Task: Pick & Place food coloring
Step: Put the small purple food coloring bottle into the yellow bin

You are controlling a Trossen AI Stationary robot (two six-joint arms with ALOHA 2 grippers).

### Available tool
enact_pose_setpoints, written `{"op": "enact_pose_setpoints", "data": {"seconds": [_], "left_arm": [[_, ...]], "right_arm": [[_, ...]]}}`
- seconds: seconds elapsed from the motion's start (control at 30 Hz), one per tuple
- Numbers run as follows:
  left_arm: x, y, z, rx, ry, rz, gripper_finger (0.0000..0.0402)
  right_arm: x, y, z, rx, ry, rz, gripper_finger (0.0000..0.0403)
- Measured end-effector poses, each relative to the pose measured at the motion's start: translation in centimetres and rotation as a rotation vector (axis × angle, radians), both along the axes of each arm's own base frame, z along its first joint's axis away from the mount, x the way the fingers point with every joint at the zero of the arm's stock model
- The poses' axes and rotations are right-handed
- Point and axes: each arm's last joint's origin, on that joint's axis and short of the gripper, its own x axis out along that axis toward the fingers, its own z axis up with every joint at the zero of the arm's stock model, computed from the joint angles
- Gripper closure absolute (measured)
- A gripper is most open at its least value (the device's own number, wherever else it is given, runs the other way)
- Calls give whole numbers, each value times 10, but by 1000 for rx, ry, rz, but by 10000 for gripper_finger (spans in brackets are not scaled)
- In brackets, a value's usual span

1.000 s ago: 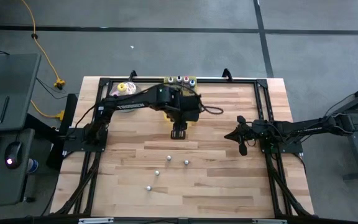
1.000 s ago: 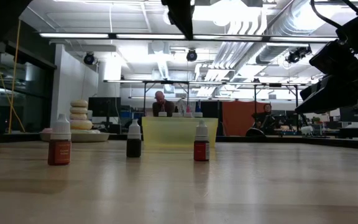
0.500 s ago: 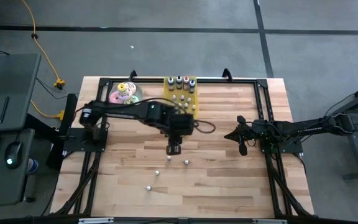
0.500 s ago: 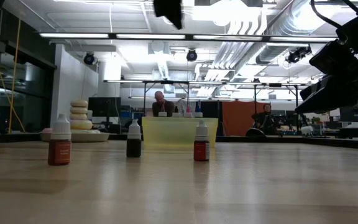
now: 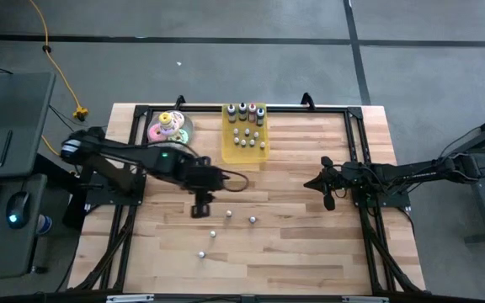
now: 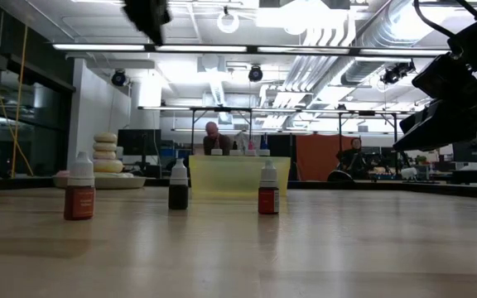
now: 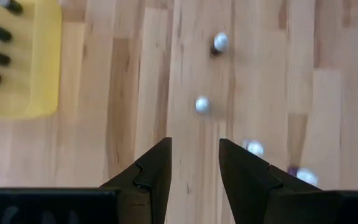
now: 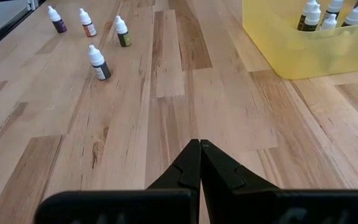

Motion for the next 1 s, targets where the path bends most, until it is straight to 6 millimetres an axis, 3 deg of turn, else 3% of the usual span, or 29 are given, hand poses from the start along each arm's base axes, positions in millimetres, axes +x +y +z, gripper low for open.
{"op": "enact_pose_setpoints", "data": {"seconds": [0.2, 0.33, 0.5, 0.77, 1.0], "left_arm": [[-43, -2, -18, -23, -3, -41, 275], [-60, -10, -27, -114, -46, 49, 275], [-68, -20, -45, -318, -53, 284, 275], [-75, -35, -79, -453, 36, 378, 275], [-77, -54, -96, -550, 123, 498, 275]], "right_arm": [[0, 0, 0, 0, 0, 0, 402], [0, 0, 0, 0, 0, 0, 402], [0, 0, 0, 0, -1, 0, 402], [0, 0, 0, 0, -1, 0, 402], [0, 0, 0, 0, 0, 0, 402]]}}
